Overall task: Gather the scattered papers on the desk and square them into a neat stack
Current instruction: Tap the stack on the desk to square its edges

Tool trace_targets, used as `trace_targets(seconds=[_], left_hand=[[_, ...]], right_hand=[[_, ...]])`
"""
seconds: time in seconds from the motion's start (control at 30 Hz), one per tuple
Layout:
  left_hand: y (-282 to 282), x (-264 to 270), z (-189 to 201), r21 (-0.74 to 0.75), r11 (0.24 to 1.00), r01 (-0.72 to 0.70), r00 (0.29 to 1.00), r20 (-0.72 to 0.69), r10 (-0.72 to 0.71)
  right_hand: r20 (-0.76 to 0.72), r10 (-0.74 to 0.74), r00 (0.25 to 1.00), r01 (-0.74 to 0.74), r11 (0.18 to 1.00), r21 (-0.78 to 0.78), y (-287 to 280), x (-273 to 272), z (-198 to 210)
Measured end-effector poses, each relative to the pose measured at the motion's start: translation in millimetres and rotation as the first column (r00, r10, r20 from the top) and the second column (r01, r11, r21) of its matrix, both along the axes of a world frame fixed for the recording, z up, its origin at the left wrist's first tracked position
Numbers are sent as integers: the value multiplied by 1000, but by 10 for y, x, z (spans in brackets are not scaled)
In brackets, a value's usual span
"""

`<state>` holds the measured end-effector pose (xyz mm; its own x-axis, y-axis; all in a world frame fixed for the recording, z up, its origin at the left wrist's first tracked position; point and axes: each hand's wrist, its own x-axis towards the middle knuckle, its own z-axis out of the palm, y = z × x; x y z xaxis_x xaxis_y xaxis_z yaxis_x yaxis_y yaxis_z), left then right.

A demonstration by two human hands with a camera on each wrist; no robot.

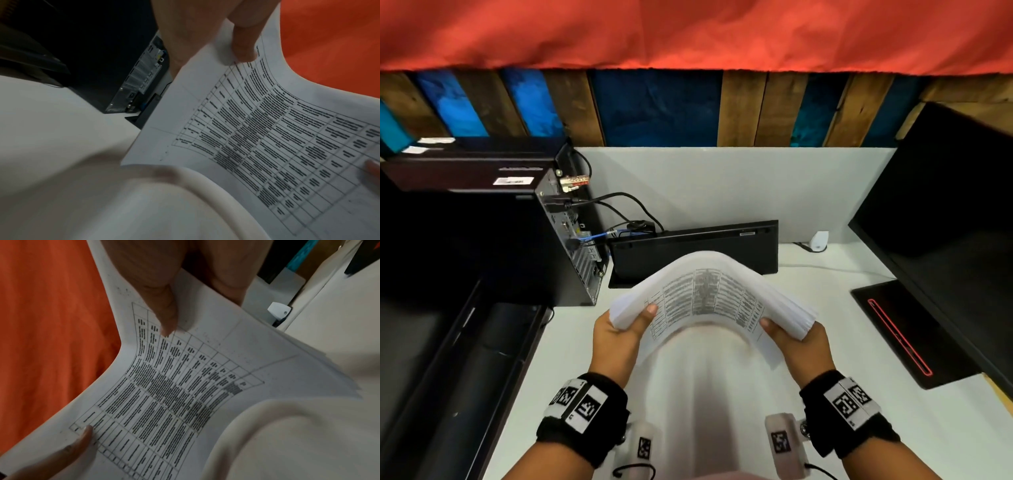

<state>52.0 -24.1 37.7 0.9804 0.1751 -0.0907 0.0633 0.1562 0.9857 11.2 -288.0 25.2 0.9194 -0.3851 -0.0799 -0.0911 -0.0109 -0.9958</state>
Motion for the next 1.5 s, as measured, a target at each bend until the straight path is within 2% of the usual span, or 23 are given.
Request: trace_targets(seconds=[0.2, 0.3, 0.43, 0.5, 0.57, 0.63, 0.73, 0.77, 0.87, 1.03, 1.17, 1.27, 1.4, 1.5], left_hand=[[19, -25, -126, 13, 1000, -17, 991, -131, 19], [-10, 4, -14, -15, 999, -40, 996, -74, 39], [24, 48, 87, 11, 999, -52, 999, 17, 51], [30, 37, 69, 12, 999, -52, 998, 29, 52], [48, 24, 23, -9, 995, -99, 995, 8, 99], [53, 8, 9, -41, 989, -144, 990, -7, 144], [33, 24, 61, -67, 980, -185, 982, -37, 183], [31, 51, 70, -85, 975, -206, 978, -56, 202], [24, 92, 134, -113, 966, -234, 969, -110, 222], [47, 112, 69, -94, 974, -206, 977, -80, 199], [88, 154, 68, -108, 958, -264, 961, -118, 252], [69, 148, 117, -118, 970, -210, 976, -91, 200], [74, 154, 94, -118, 971, -210, 973, -125, 195], [124, 185, 0, -171, 967, -190, 977, -131, 169]], right_hand=[[-31, -15, 999, 15, 1000, 21, -45, -68, -101], [14, -18, 1000, 17, 997, 80, 1, -41, 15], [103, -9, 995, 0, 996, 85, 29, -35, 171], [108, -12, 994, 10, 1000, 11, 23, -59, 129], [105, -71, 992, 84, 988, -127, 6, -88, 59], [166, -97, 981, 135, 962, -236, -3, -127, 25], [237, 2, 971, 119, 860, -496, 23, -179, 4], [242, 21, 970, 116, 834, -539, 27, -182, -10], [201, -15, 979, 117, 854, -506, 26, -163, -21], [137, -1, 991, 73, 852, -518, 60, -171, -4], [97, -76, 992, 114, 863, -492, 21, -170, -3], [98, -5, 995, 55, 851, -523, 18, -169, 18], [82, -34, 996, 74, 826, -559, -7, -153, 20], [88, -5, 996, 59, 789, -611, -18, -137, 26]])
